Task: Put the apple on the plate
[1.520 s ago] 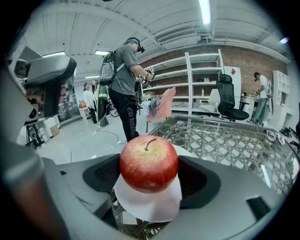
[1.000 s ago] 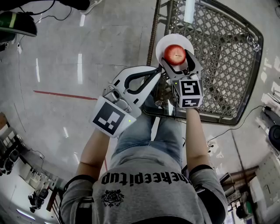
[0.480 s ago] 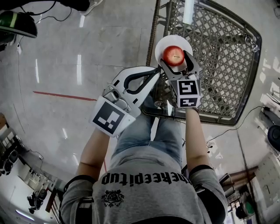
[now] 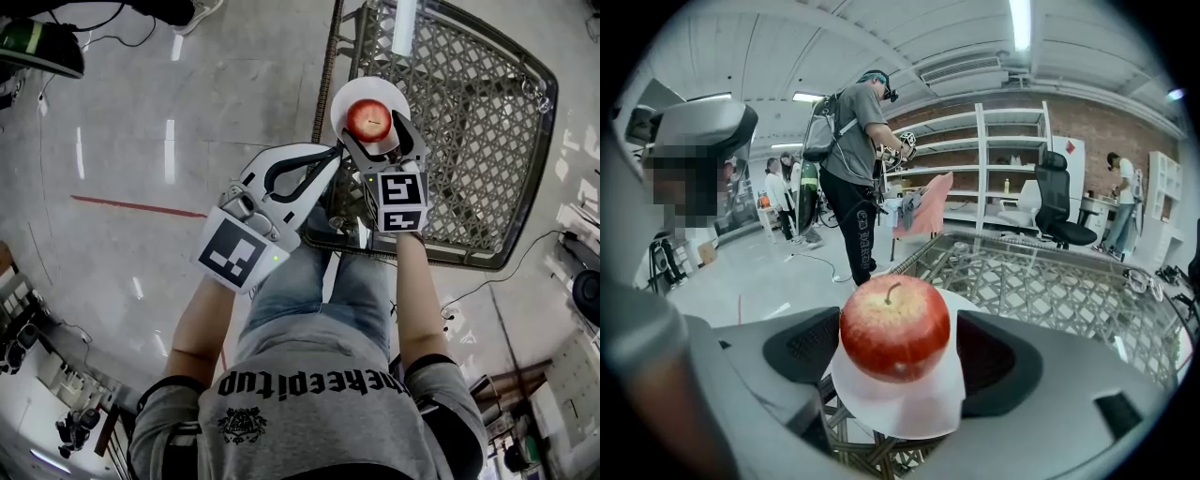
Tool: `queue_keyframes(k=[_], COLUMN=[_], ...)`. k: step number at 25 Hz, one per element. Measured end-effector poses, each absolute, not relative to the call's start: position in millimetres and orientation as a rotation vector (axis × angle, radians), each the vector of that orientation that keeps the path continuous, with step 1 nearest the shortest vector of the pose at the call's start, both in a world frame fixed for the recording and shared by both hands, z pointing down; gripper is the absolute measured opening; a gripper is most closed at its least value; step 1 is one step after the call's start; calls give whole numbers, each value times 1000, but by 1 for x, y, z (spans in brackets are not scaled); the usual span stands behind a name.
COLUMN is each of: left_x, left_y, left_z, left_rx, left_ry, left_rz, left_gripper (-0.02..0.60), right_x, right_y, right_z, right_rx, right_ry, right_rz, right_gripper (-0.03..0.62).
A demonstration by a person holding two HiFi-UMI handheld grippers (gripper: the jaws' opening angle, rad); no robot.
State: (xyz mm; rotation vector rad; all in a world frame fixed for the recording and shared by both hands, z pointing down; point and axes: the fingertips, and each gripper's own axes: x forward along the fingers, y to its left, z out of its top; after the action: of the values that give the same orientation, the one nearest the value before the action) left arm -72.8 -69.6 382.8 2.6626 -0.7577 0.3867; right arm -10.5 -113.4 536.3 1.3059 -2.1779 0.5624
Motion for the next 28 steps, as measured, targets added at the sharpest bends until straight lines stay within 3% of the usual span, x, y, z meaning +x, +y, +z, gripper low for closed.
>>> queue_keyframes(k=[6,9,13,20,28], left_x=[-69,-66,-63,-57,-55], left_y=[-67,-66,-62,-54,-43], left_z=[375,370,360,339,309], left_rx=[2666,2675,2681,2703,2717], left_ry=[-766,-773,-792,-837,-899], left_rz=[377,367,353,307,269], left_gripper=[17,17,17,17,17], right_x=[-12,-13,-14,-12,-12], right_y=[-108,-104,-96,-84,-70], right_z=[521,512,495,456,404], right_rx=[1287,1258,1224,1186,1152], right_ry=[-2216,-2236,-2271,-2337,-2410], right_rz=[547,531,525,464,415], right_gripper=[414,365,357,241,156])
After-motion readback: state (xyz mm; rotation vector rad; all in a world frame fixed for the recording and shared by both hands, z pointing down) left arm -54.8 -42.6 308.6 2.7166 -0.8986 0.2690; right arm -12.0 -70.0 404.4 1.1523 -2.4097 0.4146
